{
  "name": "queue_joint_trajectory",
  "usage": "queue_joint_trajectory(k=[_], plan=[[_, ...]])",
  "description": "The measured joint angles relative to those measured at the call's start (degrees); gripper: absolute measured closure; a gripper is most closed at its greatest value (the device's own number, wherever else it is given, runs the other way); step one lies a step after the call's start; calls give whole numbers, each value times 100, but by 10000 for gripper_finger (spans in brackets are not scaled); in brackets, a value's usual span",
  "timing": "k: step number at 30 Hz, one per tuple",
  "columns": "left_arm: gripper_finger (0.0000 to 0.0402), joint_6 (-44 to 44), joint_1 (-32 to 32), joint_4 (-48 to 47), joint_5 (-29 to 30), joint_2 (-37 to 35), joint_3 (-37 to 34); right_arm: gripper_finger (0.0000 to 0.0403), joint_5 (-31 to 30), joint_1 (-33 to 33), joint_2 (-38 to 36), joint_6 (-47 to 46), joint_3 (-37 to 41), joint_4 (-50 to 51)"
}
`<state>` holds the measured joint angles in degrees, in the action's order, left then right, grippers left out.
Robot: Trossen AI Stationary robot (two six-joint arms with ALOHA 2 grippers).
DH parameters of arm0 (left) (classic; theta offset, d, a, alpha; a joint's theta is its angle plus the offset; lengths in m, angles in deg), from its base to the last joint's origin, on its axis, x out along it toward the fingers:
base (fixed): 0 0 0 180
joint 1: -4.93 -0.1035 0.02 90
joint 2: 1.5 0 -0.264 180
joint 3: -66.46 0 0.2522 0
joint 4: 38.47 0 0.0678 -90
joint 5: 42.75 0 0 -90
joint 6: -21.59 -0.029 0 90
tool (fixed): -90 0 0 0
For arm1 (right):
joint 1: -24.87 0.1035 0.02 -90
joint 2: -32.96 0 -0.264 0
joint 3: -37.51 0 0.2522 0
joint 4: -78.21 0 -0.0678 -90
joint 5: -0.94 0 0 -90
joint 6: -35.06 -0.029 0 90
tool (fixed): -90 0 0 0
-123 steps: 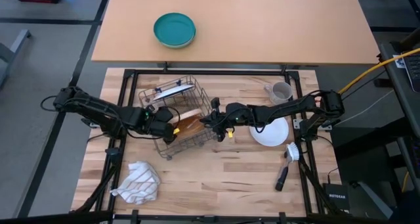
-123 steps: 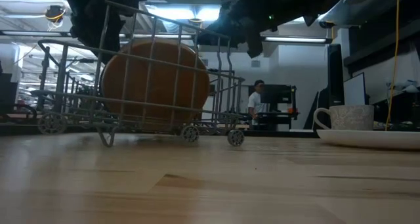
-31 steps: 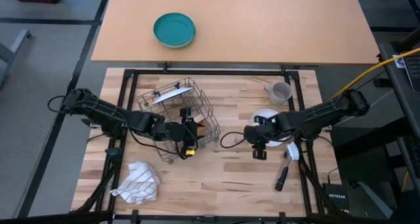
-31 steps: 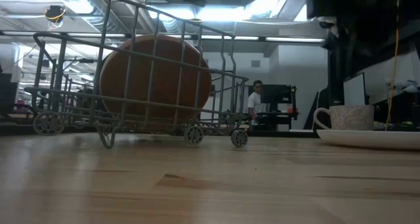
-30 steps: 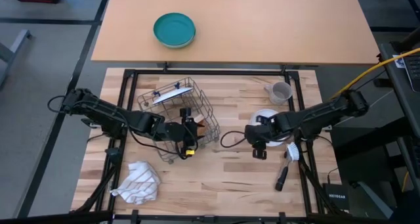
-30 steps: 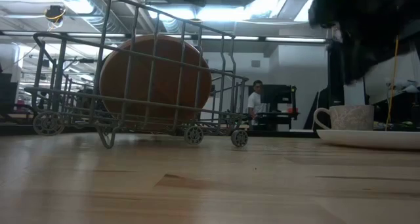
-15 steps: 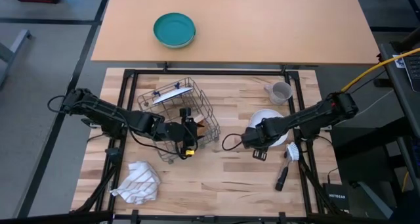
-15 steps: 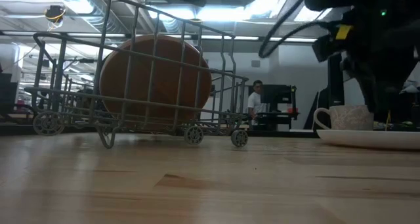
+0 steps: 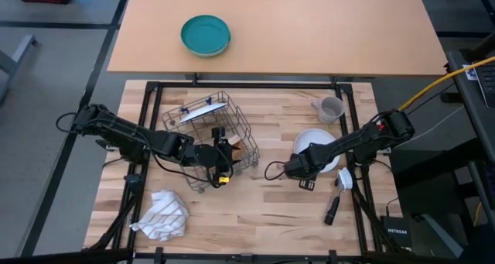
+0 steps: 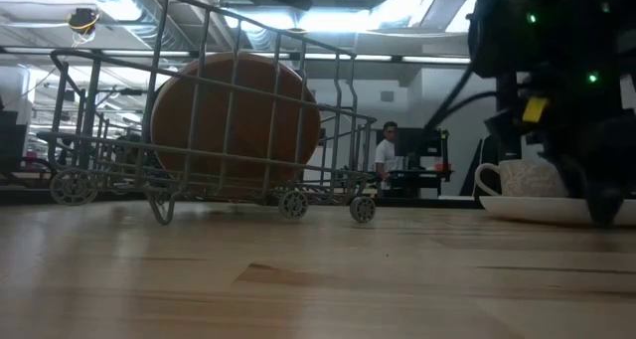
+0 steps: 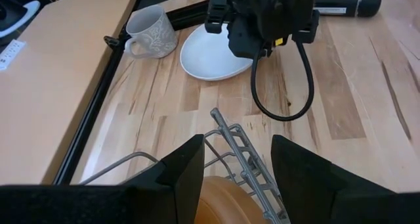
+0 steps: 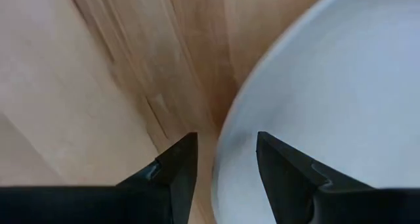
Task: Sort dishes
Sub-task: Put the white plate in the dish rack
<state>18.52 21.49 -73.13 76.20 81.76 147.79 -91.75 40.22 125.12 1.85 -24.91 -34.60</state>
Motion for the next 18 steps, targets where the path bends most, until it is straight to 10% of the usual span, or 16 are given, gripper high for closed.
queue_joint_trajectory(k=[18], plan=[[235,293,0,-91,2,0,0,382,-429,3,-14,-109,265,-277]])
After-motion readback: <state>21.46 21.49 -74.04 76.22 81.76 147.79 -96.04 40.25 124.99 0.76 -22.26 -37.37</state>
